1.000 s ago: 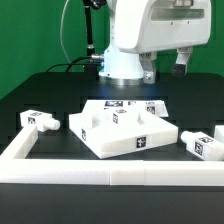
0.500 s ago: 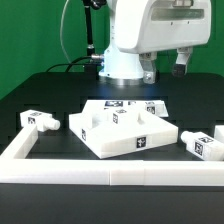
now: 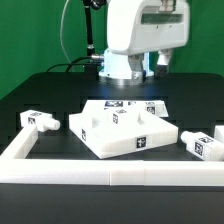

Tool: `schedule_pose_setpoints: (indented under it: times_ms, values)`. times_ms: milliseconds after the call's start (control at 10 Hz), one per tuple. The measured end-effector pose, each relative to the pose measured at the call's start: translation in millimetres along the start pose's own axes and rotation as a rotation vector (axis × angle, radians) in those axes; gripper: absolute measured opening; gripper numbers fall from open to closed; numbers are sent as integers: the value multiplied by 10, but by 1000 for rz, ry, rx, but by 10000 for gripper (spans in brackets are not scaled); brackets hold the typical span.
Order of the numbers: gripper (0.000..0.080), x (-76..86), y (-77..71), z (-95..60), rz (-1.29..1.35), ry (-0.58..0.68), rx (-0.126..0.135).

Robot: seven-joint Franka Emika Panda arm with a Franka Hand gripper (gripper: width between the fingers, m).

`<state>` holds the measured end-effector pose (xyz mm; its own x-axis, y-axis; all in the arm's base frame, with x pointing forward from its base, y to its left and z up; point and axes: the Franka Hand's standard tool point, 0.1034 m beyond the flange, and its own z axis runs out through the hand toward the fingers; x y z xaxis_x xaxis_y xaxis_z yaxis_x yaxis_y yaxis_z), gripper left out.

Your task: Assemble one leg

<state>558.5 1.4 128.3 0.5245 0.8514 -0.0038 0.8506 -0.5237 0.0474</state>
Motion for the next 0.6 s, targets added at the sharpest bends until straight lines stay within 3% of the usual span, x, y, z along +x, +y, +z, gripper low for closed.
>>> schedule_pose_setpoints:
  times_ms: [400,600]
  values:
    - [649,13,-46,30,57,0,3]
    - [649,16,-431,231,186,-6,20]
